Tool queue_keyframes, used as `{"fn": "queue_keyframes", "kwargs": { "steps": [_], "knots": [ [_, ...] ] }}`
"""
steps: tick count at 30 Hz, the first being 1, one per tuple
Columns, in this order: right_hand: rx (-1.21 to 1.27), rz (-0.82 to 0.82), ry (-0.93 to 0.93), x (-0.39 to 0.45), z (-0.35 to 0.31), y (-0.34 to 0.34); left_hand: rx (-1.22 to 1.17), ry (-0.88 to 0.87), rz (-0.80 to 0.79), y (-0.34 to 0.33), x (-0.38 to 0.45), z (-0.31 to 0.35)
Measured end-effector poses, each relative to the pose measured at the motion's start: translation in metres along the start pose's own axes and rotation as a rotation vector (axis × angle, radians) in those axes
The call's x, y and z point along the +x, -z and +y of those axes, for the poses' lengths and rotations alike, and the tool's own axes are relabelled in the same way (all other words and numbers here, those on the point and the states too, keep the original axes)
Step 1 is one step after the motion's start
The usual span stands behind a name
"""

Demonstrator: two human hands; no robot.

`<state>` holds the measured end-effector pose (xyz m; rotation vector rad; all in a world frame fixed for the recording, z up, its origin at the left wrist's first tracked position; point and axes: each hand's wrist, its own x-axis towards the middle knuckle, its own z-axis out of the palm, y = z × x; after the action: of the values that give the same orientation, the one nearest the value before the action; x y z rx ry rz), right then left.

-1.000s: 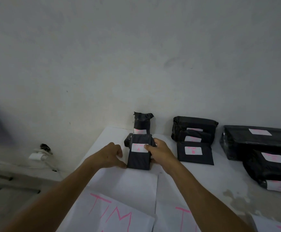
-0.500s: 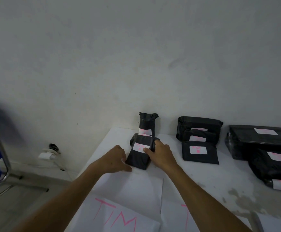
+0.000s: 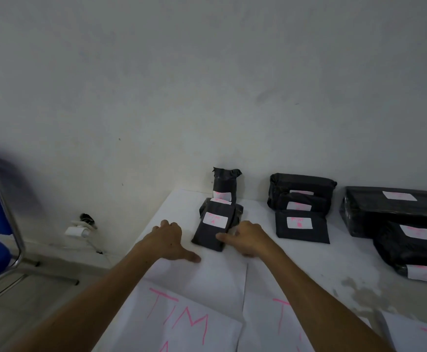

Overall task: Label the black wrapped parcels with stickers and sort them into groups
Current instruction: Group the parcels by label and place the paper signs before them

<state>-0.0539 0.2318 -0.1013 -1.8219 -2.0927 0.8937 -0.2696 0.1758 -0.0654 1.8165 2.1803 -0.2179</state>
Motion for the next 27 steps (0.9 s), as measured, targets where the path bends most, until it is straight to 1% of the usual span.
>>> {"fn": "queue_keyframes", "kwargs": {
  "steps": [3,7,12,14,17,20,22,25,27],
  "knots": [
    [-0.197,-0.097,-0.037,-0.022,-0.006,0.012,0.031,0.017,-0.035,0.009,-0.012,0.000],
    [-0.300,-0.218,-0.076,-0.046,-0.015,0.026,-0.067,0.075,-0.087,0.021,-0.030,-0.005],
    [-0.344,-0.258,-0.054,-0.070,-0.020,0.029,-0.170,0.143,-0.175,0.029,-0.056,-0.025],
    [-0.360,-0.255,-0.036,-0.079,-0.022,0.028,-0.233,0.152,-0.171,0.028,-0.063,-0.034],
    [-0.369,-0.275,-0.044,-0.097,-0.028,0.026,-0.401,0.154,-0.123,0.028,-0.075,-0.043],
    [-0.333,-0.313,-0.064,-0.123,-0.033,0.028,-0.559,0.128,-0.110,0.031,-0.091,-0.047],
    [-0.310,-0.329,-0.070,-0.140,-0.034,0.028,-0.671,0.096,-0.140,0.028,-0.100,-0.051],
    [-0.254,-0.338,-0.086,-0.155,-0.033,0.024,-0.792,-0.019,-0.187,0.023,-0.113,-0.054],
    [-0.204,-0.326,-0.091,-0.160,-0.030,0.021,-0.896,-0.119,-0.153,0.018,-0.122,-0.056]
  ]
}}
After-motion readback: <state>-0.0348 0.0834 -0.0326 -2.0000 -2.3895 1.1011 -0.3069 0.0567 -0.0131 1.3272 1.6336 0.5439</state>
